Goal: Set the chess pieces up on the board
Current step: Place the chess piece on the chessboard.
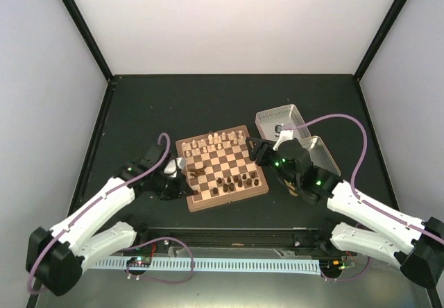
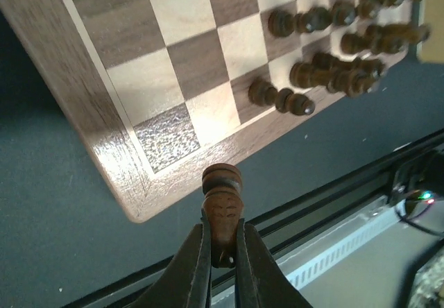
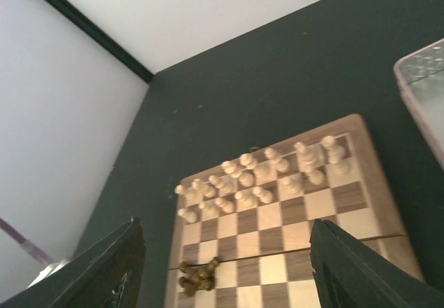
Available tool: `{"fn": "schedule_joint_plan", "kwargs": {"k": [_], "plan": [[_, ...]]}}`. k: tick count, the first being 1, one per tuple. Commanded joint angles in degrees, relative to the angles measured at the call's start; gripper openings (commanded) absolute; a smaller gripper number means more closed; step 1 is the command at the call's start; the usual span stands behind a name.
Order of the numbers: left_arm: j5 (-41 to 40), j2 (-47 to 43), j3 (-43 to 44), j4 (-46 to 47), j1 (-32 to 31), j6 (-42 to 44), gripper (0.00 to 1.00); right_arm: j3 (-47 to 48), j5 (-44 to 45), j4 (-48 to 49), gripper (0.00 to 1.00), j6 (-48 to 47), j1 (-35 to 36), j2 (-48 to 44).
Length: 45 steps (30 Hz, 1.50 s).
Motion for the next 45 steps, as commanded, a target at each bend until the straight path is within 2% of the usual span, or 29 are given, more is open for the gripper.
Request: {"fn": "schedule_joint_plan", "kwargs": {"k": [1,18,29,45], "plan": [[-7.6,6.1,6.1,-6.7,-4.7,1.6,0.02,-1.6,7.8,-3.6,0.66,-3.5,-0.3,-2.1],[-17.0,28.8,19.8,-10.4,-16.5,2.6,0.03,-4.1,9.7,-3.2,0.67,-4.0,-0.3,-4.0],[-17.4,34.8,23.2,-10.7,-18.2,4.7,0.05,-4.1,9.7,-3.4,0.67,-4.2,-0.3,-3.7],[-19.1,37.9,25.0,-12.6,-19.7,5.7,0.22,-3.8,6.6,-2.5,0.67,-5.5,-0.3,-2.3]]}}
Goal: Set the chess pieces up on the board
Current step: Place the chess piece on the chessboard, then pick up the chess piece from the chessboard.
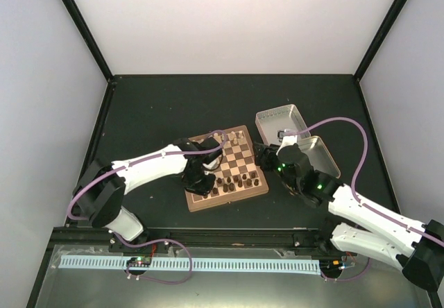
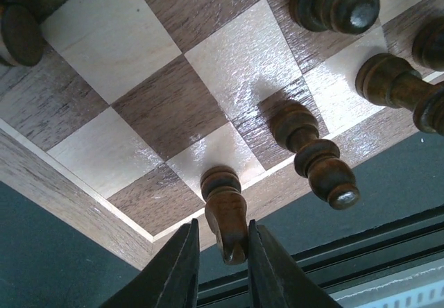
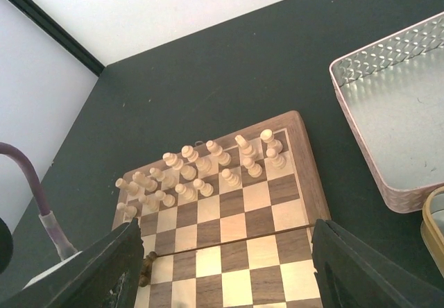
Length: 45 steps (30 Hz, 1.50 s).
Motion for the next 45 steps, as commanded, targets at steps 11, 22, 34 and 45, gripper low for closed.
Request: {"fn": "schedule_joint_plan", "kwargs": {"k": [11,22,34,45], "plan": [[-5.7,-5.8,3.6,0.3,0.3,-0.6,0.49,2.0,-5.1,-0.3,0.68,-2.6,-0.3,0.4],[-9.9,-27.7,-15.6,21.6,14.4,-8.2,0.49,16.4,-19.2,-7.5,0.64,-9.6,-0.1,21.9],[-4.5,-38.8,-32.1,38.2,25.9,-9.6,0.51,36.7,-23.9,-17.0,0.39,-17.7,6.2,48.6],[-1.0,-44.0,-36.0,36.9,34.4,-7.2,0.49,48.7,-24.5,-21.0,0.18,-21.3,11.9,59.7]]}}
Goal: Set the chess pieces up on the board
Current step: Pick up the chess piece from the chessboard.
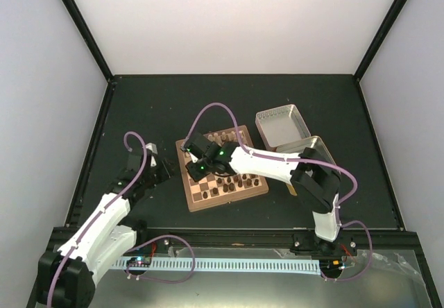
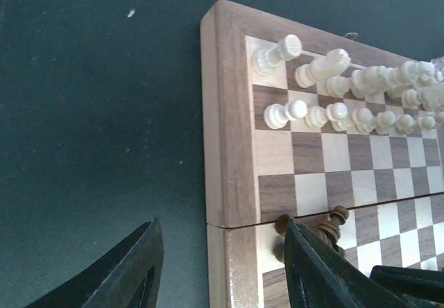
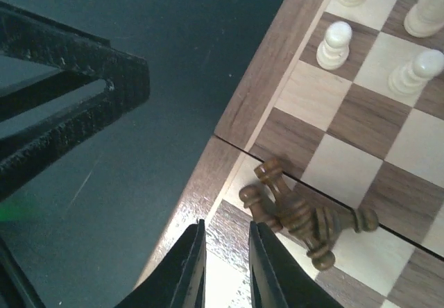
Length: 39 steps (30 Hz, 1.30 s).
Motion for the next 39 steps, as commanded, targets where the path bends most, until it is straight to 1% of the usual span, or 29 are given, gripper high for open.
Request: {"fn": "schedule_joint_plan", "kwargs": {"k": [1,7,10,13,24,31,36,39], "plan": [[3.4,-1.2,-1.3,2.0,2.8,1.2,0.49,3.9,-1.0,-2.9,0.18,-2.8,0.3,2.8],[5.5,-0.9,-2.2,3.1,3.9,1.3,0.49,5.5,-0.6,-4.4,0.19,-3.4,0.3,5.9],[5.6,-0.7,-2.7,3.1,4.2,1.5,0.49,5.7,0.4,-4.2,0.24,-3.8,0.4,6.6],[6.2,-0.5,-3.3,3.4,4.5,1.5,0.50,6.2,1.7,-3.9,0.26,-4.4,0.4,7.2],[8.3,0.9,-3.5,4.0,5.1,1.6,0.51,4.9,2.1,-2.9,0.25,-5.2,0.7,8.8],[10.4,2.8,-3.3,3.9,5.3,1.9,0.52,5.8,5.0,-3.8,0.25,-5.1,1.4,10.0],[11.8,4.3,-3.0,3.8,5.6,2.4,0.51,6.7,6.3,-4.8,0.23,-4.8,1.9,9.7],[12.1,4.4,-3.1,3.9,5.8,2.4,0.51,6.7,6.9,-4.6,0.26,-4.6,1.9,8.8]]}}
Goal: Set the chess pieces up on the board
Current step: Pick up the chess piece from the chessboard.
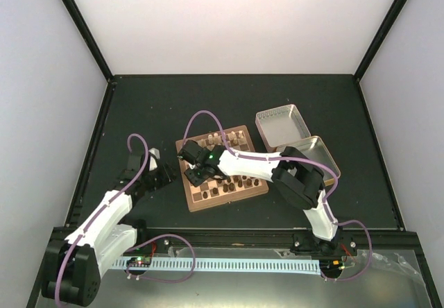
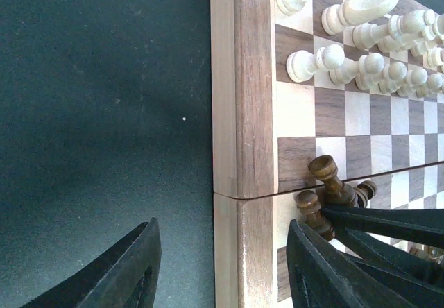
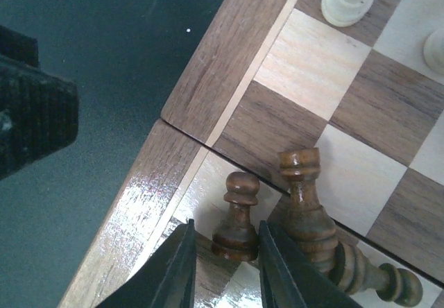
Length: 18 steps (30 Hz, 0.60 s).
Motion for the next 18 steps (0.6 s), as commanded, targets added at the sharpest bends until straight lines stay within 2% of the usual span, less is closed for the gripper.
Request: {"fn": "schedule_joint_plan", "kwargs": {"k": [1,5,13,18], "plan": [[1.9,0.1,0.6,1.0,0.7,1.1,0.52,1.6,2.6,-0.6,0.29,-0.1,0.5,-0.6],[1.9,-0.1,0.6,0.8,0.9,1.1,0.52,2.7,3.6,-0.7,0.31,-0.5,0.6,0.6],[2.1,-0.3,0.4,0.5,1.3,1.2,0.52,1.4,6.5,0.1,0.20,-2.0,2.1,2.5],[3.0,-0.6,0.5,0.6,1.3,1.2,0.53,0.6,6.7,0.6,0.18,-2.7,2.3,2.6]]}}
